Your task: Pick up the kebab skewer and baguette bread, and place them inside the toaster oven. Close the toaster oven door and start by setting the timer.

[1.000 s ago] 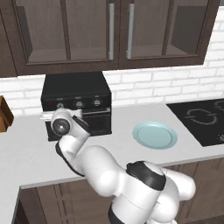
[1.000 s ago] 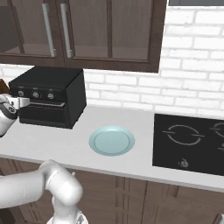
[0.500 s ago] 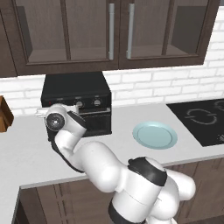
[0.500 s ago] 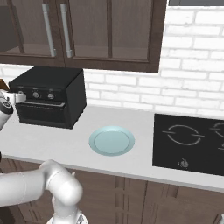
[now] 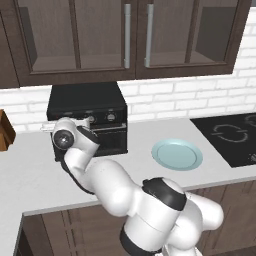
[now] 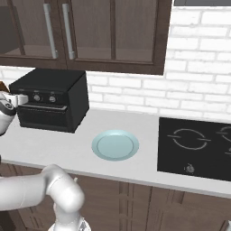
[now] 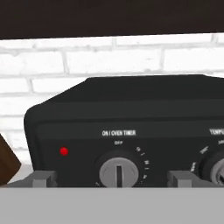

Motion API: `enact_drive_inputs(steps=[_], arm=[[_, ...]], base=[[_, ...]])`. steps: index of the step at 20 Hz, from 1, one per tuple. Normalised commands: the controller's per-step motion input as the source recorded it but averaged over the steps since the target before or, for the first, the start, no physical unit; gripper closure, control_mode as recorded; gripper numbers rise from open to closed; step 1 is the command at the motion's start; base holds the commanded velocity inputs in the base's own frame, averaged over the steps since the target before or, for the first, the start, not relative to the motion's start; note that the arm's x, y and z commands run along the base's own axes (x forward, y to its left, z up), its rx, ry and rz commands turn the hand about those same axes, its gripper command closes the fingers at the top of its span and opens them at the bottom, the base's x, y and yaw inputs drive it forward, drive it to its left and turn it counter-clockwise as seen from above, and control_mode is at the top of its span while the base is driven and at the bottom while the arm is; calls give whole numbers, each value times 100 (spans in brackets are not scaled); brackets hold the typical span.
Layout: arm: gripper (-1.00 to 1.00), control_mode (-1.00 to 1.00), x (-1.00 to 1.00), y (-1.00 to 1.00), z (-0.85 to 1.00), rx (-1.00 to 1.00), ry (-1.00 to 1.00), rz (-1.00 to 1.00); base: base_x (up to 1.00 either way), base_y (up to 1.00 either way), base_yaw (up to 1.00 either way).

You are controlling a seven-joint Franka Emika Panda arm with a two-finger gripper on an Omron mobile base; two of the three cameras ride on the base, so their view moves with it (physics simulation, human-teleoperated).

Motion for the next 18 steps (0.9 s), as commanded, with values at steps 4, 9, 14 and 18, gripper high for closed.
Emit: enact_drive_inputs(steps=[4, 9, 14, 18], arm=[[-100, -100, 9, 0, 0, 0, -4, 0], [-100, -100, 9, 0, -3, 0, -11, 0], [-100, -100, 0, 0, -9, 0, -15, 0], [-100, -100, 0, 0, -12, 0, -12, 0]], base=[[0, 0, 0], [0, 0, 0], [0, 0, 0], [0, 0, 0]])
